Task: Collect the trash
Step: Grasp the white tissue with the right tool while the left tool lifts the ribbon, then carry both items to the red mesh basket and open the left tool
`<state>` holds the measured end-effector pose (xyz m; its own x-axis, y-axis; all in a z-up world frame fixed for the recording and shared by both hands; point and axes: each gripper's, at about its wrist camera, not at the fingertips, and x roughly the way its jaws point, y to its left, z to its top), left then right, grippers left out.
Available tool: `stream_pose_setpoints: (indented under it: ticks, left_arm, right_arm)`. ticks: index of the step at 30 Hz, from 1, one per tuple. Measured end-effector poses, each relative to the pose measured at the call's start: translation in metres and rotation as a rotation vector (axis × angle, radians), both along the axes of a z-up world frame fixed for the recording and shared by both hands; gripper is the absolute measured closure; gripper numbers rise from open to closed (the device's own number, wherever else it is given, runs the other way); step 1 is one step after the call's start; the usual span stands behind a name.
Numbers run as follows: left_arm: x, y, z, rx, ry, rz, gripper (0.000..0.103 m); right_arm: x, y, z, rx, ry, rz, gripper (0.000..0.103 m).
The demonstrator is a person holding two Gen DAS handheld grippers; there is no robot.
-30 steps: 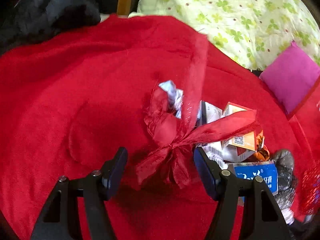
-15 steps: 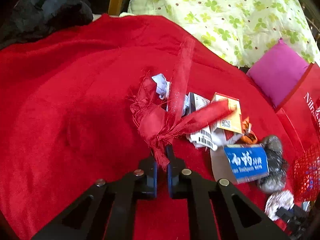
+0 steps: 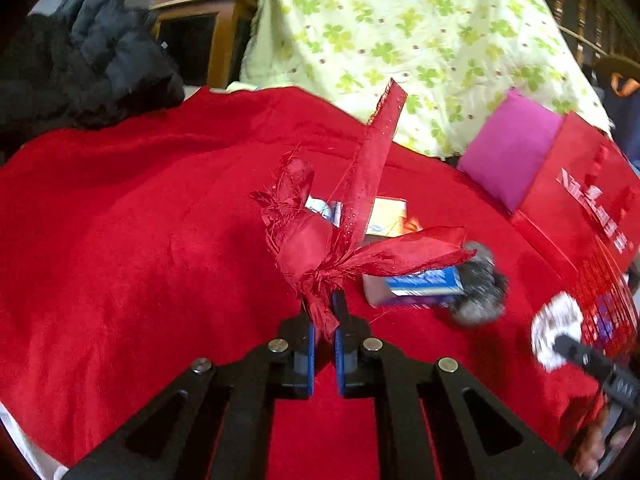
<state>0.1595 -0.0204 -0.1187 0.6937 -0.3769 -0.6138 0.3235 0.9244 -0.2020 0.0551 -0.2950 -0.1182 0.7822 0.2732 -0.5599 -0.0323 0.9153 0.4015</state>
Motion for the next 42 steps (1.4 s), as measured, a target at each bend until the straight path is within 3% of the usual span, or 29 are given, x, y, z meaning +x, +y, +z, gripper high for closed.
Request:
stream_pose_setpoints:
  ticks: [13, 24, 42]
  left_arm:
    - [-0.053, -0.038, 0.016, 0.072, -0.089, -0.095, 0.095]
    - [-0.067, -0.064, 0.046, 0.067, -0.136, -0.127, 0.095]
    - [-0.103, -0.116, 0.093, 0.134, -0.226, -0.199, 0.095]
  right_arm:
    - [-0.051, -0.017, -0.012, 0.135, -0.015, -0.050, 0.074]
    - [-0.087, -0.032, 0.048, 0.118, -0.158, -0.083, 0.074]
    - [-0.127, -0.056, 0.089, 0.114, -0.240, -0.160, 0.074]
